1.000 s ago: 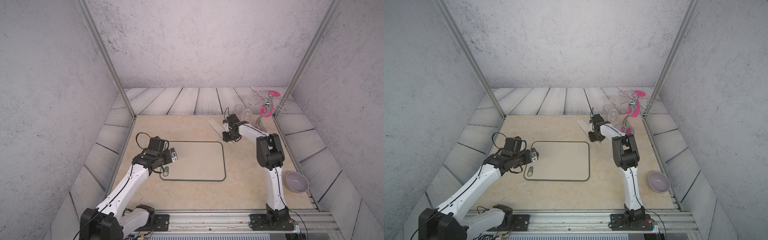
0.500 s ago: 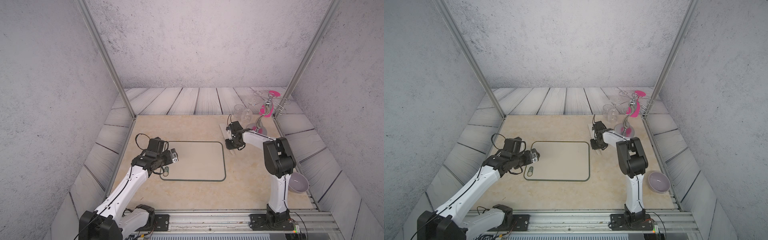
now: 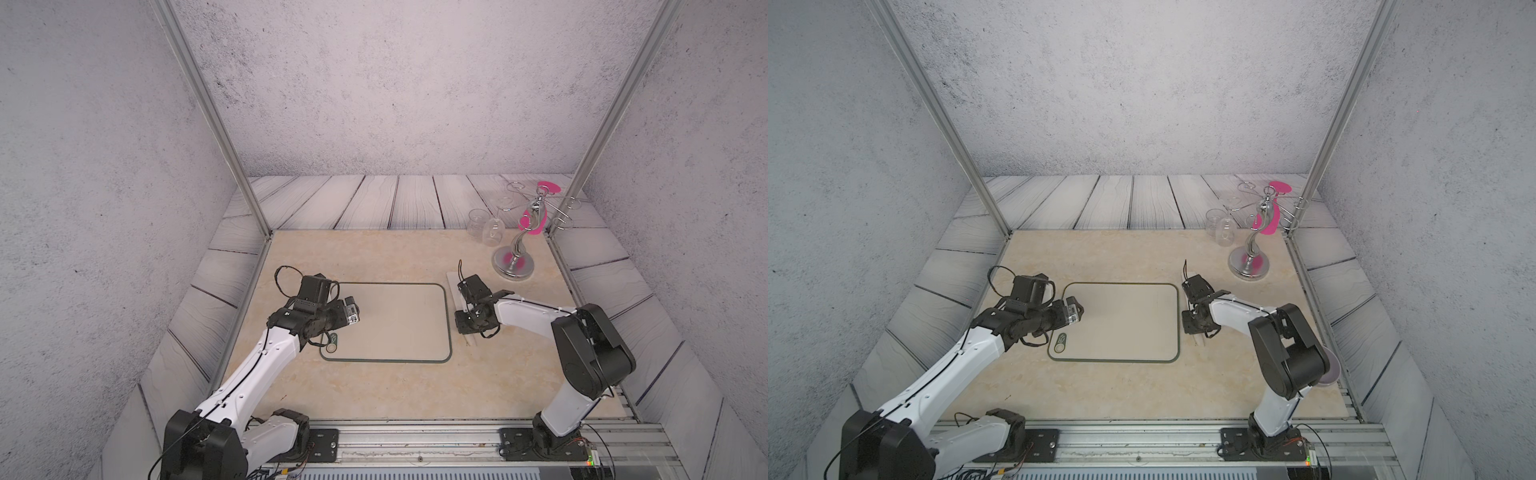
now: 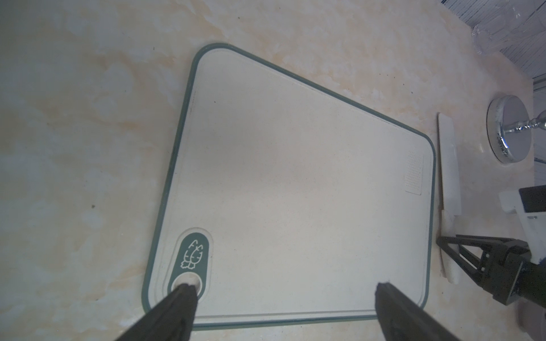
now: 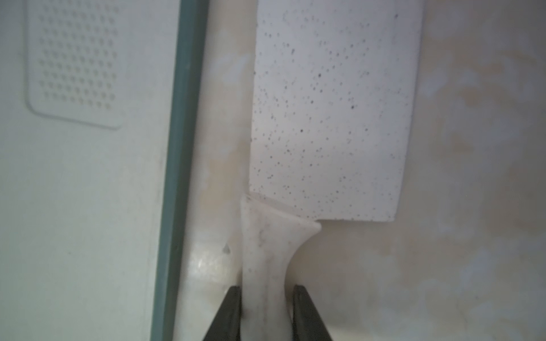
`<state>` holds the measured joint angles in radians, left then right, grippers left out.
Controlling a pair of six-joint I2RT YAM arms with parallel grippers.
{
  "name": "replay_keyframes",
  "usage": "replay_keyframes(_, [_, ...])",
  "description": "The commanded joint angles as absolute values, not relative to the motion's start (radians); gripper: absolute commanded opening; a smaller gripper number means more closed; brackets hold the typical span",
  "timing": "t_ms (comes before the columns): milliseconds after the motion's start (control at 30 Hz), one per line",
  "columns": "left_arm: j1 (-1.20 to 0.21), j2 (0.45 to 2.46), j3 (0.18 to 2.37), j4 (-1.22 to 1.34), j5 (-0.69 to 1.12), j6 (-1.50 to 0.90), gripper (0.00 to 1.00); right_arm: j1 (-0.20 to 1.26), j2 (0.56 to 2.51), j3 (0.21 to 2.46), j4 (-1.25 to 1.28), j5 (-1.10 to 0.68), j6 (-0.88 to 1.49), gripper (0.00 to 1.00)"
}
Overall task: Align the knife with the edge of the cutting board
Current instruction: Move the knife to the center of the board.
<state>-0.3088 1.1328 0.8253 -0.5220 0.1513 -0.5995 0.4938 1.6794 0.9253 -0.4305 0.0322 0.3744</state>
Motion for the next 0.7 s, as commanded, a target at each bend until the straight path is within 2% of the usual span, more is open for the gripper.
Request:
replay_keyframes(0, [-0.314, 1.138, 0.809, -0.513, 0.163, -0.598, 1.00, 0.535, 1.650, 0.882, -0.548, 0.070, 0.493, 0.32])
replay_keyframes(233, [-0.316, 1.141, 0.809, -0.518, 0.161, -0.598, 1.00, 0.536, 1.637, 0.889, -0.569, 0.077, 0.582, 0.41])
replay_keyframes(400, [-0.316, 1.144, 0.814, -0.529, 0.147, -0.599, 1.00, 0.536, 1.643, 0.916, -0.573, 0.079, 0.602, 0.64])
replay_keyframes(567, [-0.316, 1.142, 0.815, -0.539, 0.144, -0.606, 1.00, 0.536, 1.641, 0.918, -0.540, 0.083, 0.612, 0.80])
replay_keyframes(667, [-0.316, 1.141, 0.815, -0.541, 0.142, -0.607, 1.00, 0.536, 1.660, 0.943, -0.547, 0.086, 0.612, 0.78])
